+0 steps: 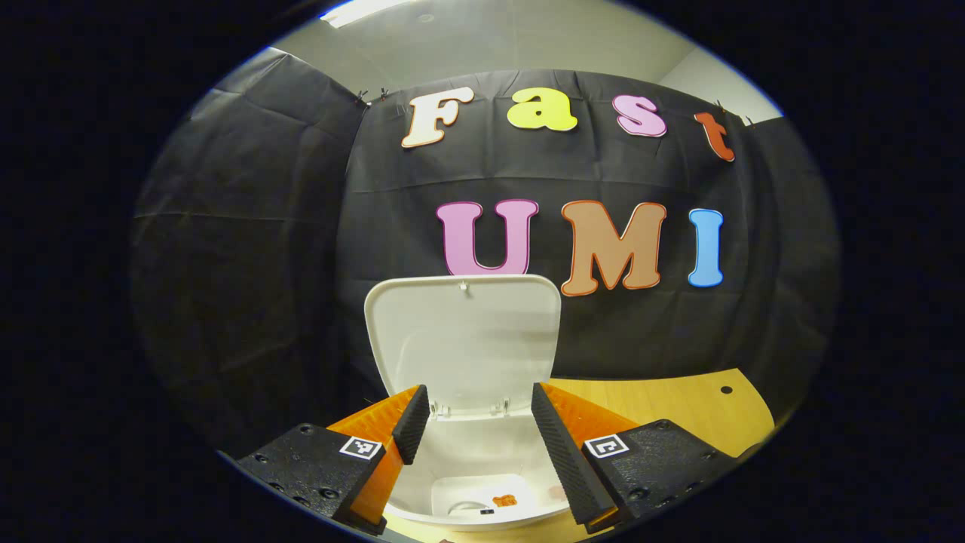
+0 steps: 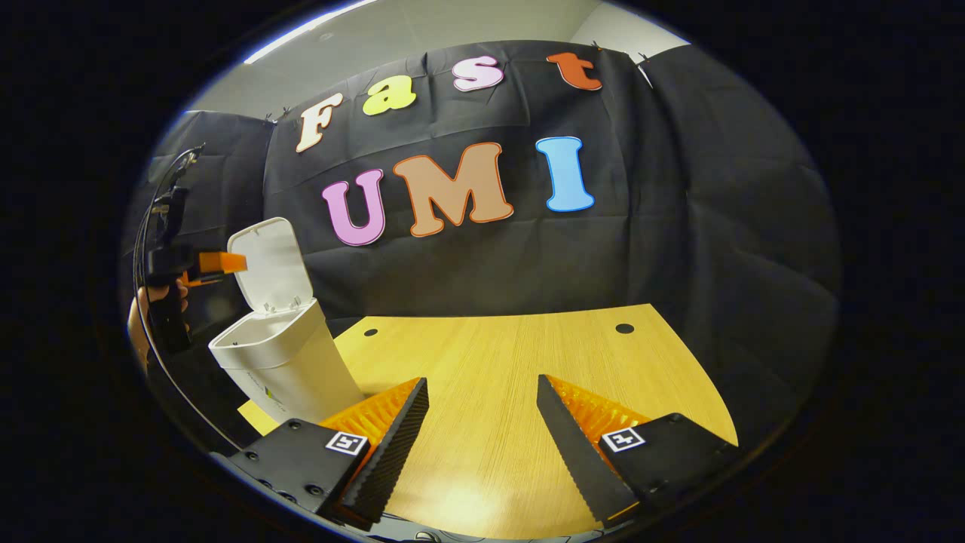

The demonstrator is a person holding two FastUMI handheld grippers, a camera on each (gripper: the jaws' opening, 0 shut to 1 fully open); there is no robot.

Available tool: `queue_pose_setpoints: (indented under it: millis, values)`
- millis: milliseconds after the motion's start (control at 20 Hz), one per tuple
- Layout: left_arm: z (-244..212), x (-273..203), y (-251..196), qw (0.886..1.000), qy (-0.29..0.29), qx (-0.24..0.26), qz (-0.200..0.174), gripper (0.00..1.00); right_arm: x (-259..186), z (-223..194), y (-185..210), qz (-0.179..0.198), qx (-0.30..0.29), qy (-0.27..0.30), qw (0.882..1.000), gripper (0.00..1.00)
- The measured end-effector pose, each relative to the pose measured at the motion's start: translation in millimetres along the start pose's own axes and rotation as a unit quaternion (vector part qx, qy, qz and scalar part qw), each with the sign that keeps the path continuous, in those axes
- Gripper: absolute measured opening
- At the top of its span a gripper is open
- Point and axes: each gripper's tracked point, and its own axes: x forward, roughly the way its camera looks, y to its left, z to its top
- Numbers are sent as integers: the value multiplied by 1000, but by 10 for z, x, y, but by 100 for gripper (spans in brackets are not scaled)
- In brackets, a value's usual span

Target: Press the lid of the desktop garbage bin to open it, pick up the crumpled paper on the desktop and throw it into the bin, then pick up the pop can on the desktop and drop it into the bin, and finally close the garbage bin lid.

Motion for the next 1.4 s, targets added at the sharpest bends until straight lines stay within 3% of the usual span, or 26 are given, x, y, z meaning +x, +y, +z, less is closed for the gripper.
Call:
queue_pose_setpoints:
  millis: [450, 600, 1050, 1200, 1300, 1350, 1400]
  values:
    - [867, 279, 99, 999, -39, 12, 2, 88, 15, 24, -41, 9, -17, 1, 1000, 97]
    - [1097, 467, 264, 998, -60, 11, 27, 89, 8, 20, -71, 8, -14, 0, 1000, 96]
    - [920, 953, 380, 999, -12, 8, 50, 89, -85, 70, -316, -19, 11, -13, 1000, 97]
    - [691, 934, 380, 999, 8, -17, 50, 89, -106, 83, -323, -23, 17, -19, 999, 96]
    - [709, 859, 405, 998, -12, 0, 56, 92, -121, 31, -331, -27, 9, -16, 999, 97]
    - [687, 802, 376, 999, -11, 3, 53, 88, -126, 13, -327, -28, 6, -13, 1000, 96]
    - [691, 745, 358, 999, -18, 4, 49, 92, -135, -21, -312, -27, 5, -10, 1000, 96]
